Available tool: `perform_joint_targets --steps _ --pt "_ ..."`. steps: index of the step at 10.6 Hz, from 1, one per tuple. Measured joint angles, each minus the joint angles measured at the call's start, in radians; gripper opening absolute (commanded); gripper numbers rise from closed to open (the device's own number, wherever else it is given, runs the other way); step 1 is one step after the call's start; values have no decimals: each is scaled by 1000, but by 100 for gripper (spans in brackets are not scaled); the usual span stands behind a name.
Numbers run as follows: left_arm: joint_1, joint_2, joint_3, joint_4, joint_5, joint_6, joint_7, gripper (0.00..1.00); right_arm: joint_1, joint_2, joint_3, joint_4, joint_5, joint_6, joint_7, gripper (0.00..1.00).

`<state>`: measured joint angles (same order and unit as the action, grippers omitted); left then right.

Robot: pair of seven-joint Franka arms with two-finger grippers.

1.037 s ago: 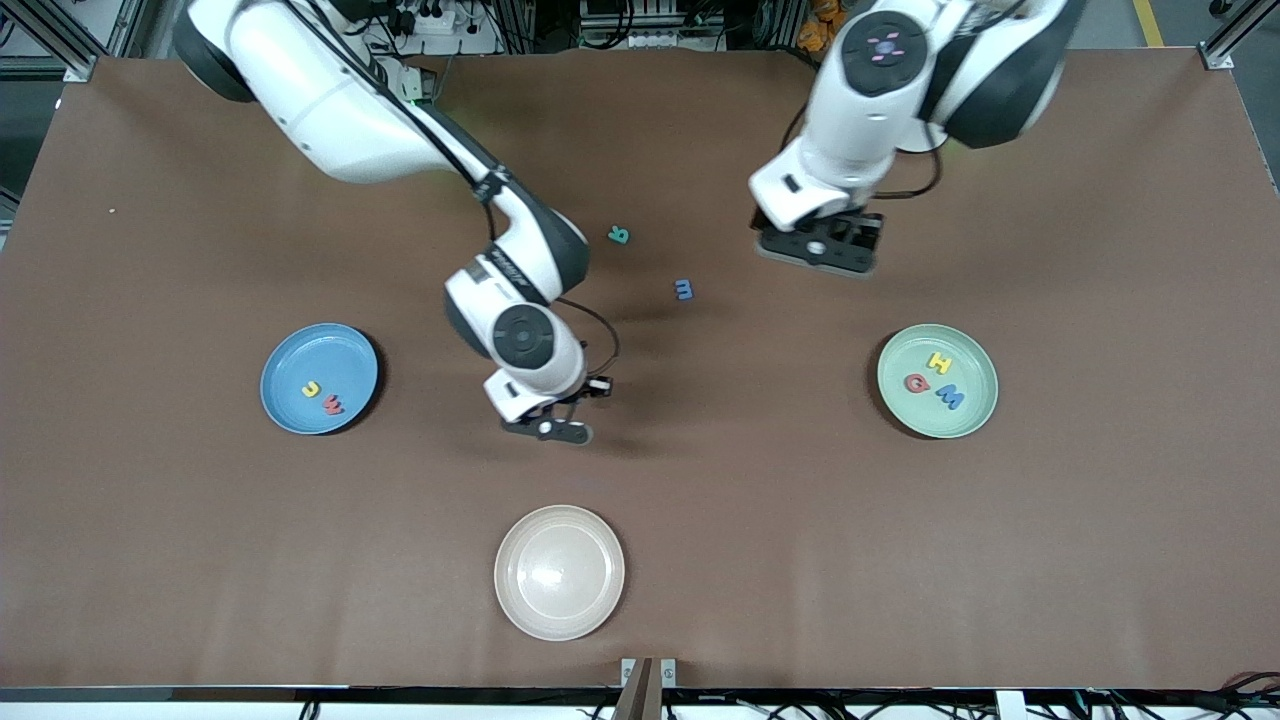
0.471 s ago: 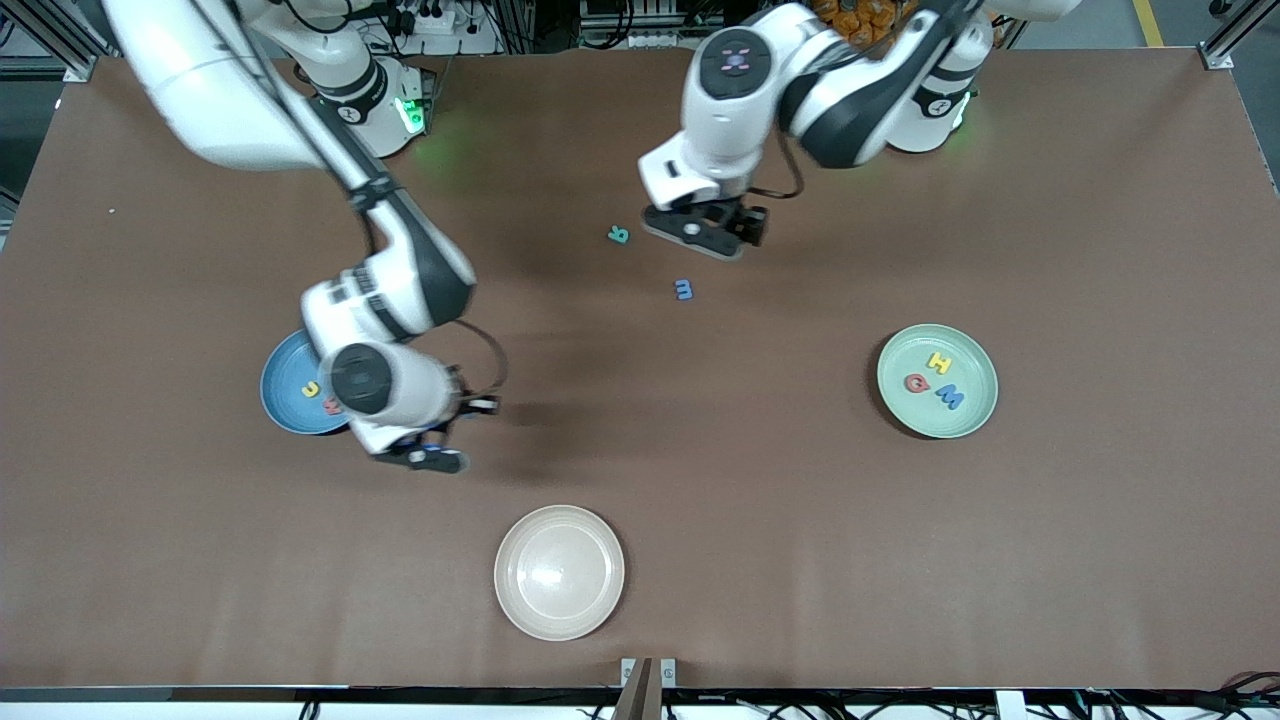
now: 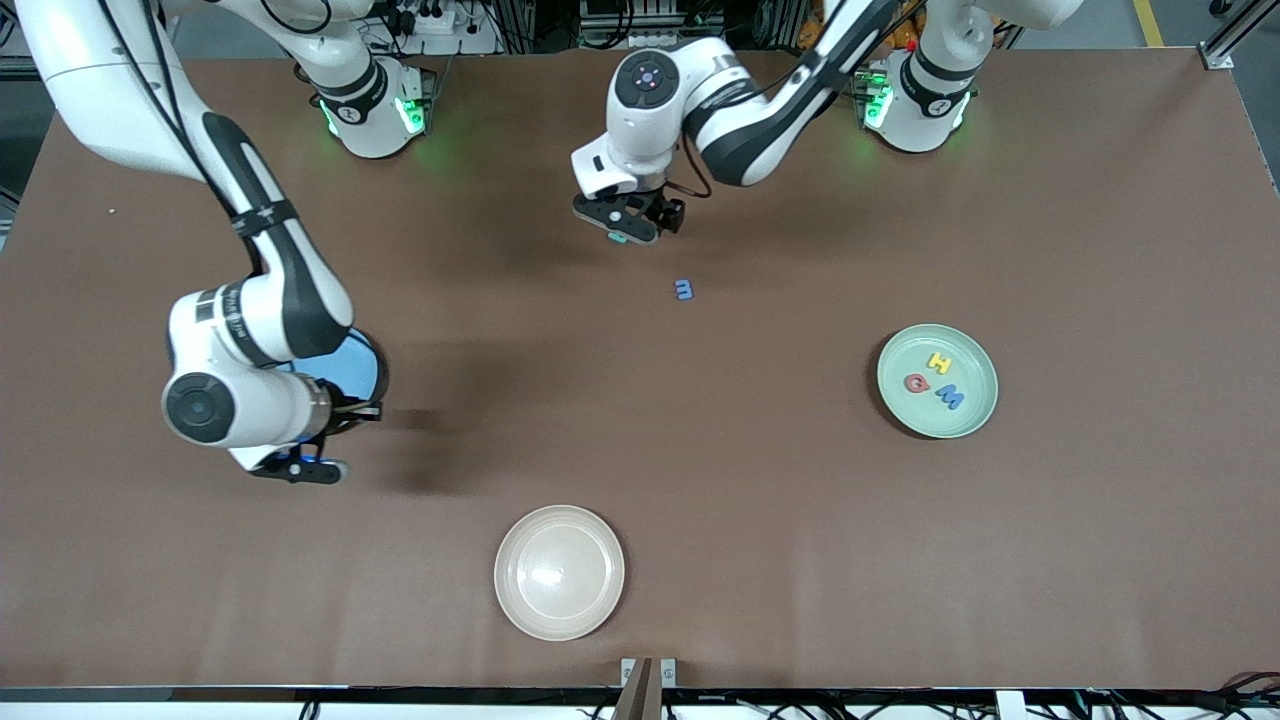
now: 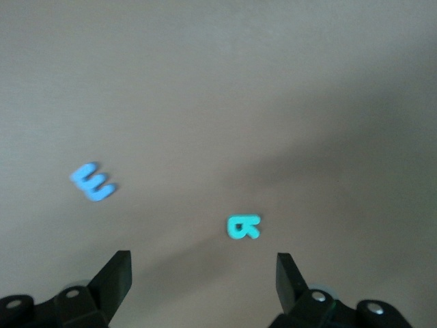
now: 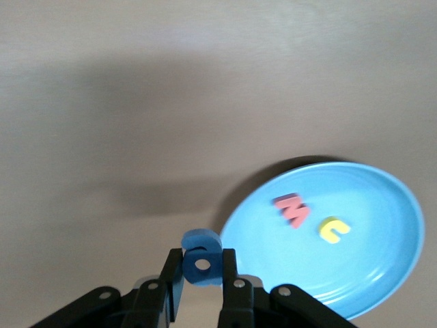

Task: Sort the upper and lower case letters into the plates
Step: 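Release the blue a in the blue plate while the left gripper grasps R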

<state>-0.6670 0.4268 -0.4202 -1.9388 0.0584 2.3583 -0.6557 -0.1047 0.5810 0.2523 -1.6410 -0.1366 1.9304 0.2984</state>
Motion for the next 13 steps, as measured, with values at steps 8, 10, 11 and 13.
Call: perform_joint_targets --steps 8,10,11,13 --pt "-200 196 116 68 87 63 -173 65 0 -2 -139 -108 -1 85 -192 59" --pt "-212 207 129 71 89 66 -173 64 0 -3 -143 -114 -1 88 -194 81" --pt "-214 210 131 72 91 72 -173 64 0 -5 -143 -114 -1 88 -194 95" --pt "-218 214 133 72 95 81 -173 63 0 -12 -143 -113 -1 81 -194 100"
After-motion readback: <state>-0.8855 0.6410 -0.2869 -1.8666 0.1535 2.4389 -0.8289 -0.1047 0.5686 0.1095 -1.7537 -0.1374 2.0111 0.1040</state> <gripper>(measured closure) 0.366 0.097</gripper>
